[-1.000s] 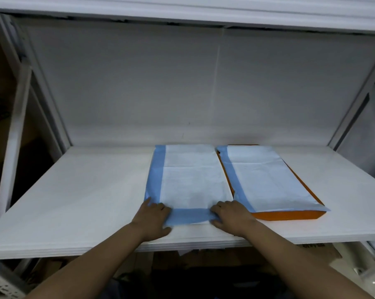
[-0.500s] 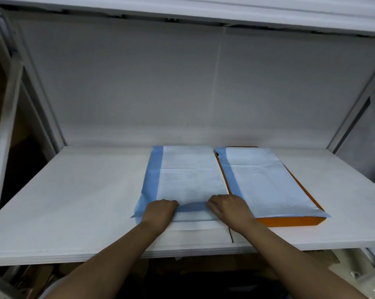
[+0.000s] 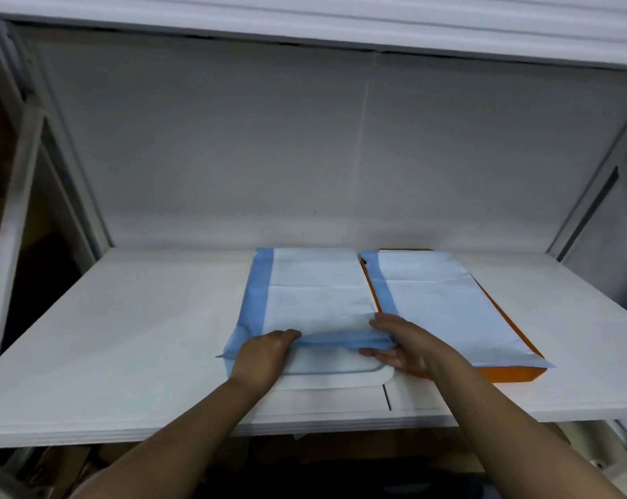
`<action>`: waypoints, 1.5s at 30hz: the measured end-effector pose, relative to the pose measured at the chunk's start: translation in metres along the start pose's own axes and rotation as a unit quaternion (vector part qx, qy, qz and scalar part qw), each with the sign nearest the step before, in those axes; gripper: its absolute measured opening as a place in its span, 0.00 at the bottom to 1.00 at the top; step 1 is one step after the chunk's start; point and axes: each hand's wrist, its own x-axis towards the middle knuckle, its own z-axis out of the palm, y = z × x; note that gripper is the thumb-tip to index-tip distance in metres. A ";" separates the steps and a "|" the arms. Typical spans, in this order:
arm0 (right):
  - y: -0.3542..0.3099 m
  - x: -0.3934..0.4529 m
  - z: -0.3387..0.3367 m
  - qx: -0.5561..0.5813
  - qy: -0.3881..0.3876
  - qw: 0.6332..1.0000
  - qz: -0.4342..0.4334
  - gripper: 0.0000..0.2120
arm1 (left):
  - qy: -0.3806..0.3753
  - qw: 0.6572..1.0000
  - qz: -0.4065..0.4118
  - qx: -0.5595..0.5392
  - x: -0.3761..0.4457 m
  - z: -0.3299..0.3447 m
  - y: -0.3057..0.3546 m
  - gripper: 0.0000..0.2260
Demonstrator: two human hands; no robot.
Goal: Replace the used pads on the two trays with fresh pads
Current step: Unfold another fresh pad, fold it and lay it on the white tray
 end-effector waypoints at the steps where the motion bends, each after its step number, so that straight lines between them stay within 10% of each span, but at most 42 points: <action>1: 0.001 0.001 0.002 0.020 -0.001 1.000 0.005 0.20 | 0.006 1.000 0.004 -0.017 -0.001 0.001 0.000 0.16; 7: 0.000 0.003 0.015 -0.021 0.002 1.000 0.010 0.17 | -0.032 0.997 0.072 -0.015 -0.028 -0.018 -0.007 0.19; 13: 0.001 0.003 0.017 0.133 -0.009 0.991 0.009 0.14 | 0.124 0.944 -0.221 -0.212 -0.063 -0.041 0.007 0.07; 15: 0.001 -0.001 0.018 0.167 -0.018 0.986 0.006 0.11 | 0.111 0.846 -0.354 -0.383 -0.068 -0.046 0.029 0.13; 20: 0.002 0.000 0.014 0.221 -0.014 0.975 -0.001 0.11 | -0.153 0.407 -0.551 -0.712 -0.071 -0.058 0.045 0.31; 25: 0.003 0.004 0.011 0.228 -0.011 0.974 0.001 0.15 | -0.074 0.270 -0.499 -0.820 -0.048 -0.051 0.033 0.39; 31: 0.002 0.006 0.006 0.194 -0.017 0.981 0.010 0.09 | 0.032 0.272 -0.522 -0.808 -0.029 -0.060 -0.014 0.39; 35: 0.006 0.011 -0.001 0.167 -0.026 0.985 0.018 0.11 | -0.050 0.326 -0.547 -0.769 -0.024 -0.066 -0.047 0.41; 40: 0.008 0.014 -0.009 0.040 -0.029 0.999 0.018 0.13 | -0.146 0.531 -0.546 -0.632 0.000 -0.069 -0.051 0.26; 45: 0.007 0.016 -0.012 -0.091 -0.053 0.994 -0.020 0.13 | -0.192 0.738 -0.490 -0.421 0.004 -0.067 -0.040 0.31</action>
